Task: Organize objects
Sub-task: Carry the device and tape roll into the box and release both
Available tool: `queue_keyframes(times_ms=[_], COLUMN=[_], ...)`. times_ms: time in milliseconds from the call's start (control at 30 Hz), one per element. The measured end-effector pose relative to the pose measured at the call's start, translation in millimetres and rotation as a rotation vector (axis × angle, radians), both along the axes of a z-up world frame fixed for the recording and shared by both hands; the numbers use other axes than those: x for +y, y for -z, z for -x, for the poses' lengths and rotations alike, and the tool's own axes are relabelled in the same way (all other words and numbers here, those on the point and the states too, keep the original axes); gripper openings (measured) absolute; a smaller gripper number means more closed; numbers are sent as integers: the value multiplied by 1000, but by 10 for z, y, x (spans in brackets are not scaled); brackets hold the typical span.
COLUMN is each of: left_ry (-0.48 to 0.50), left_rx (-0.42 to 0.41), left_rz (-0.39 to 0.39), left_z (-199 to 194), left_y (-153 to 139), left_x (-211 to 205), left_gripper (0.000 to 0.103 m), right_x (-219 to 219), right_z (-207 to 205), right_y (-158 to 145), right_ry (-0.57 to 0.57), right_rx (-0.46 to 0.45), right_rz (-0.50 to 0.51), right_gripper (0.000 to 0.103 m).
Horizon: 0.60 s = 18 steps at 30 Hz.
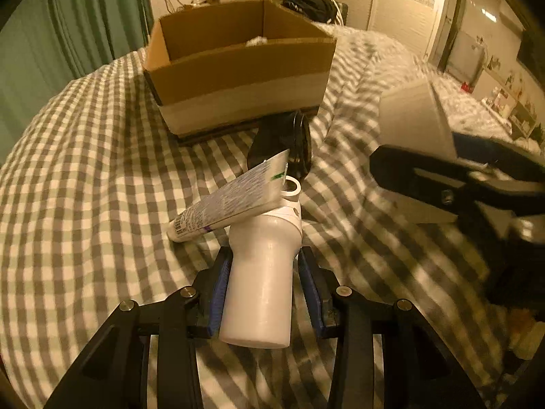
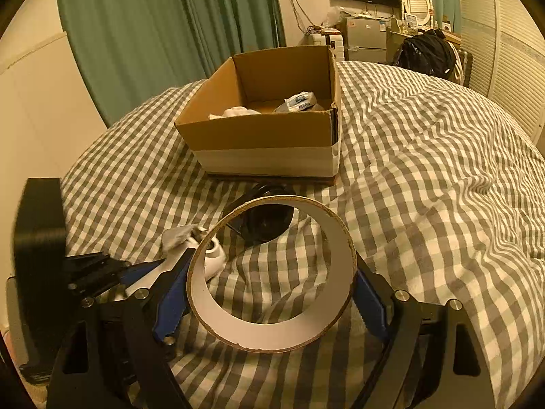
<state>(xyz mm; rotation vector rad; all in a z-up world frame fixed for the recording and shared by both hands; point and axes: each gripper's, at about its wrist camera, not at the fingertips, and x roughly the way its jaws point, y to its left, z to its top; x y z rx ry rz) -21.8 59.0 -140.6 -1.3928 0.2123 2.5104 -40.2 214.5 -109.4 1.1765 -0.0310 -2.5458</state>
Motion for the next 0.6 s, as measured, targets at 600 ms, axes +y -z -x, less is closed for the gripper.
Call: queue_keyframes(times_ms=[600], left_ry=[-37], left_rx=[148], left_rz=[-108], left_z=[-451], left_y=[-908], left_x=[-176], left_gripper=[40], right_x=[27], right_z=[-535], right_y=[-800], right_ry=[8], right_rx=[154], right_rz=[10], right_gripper=[84])
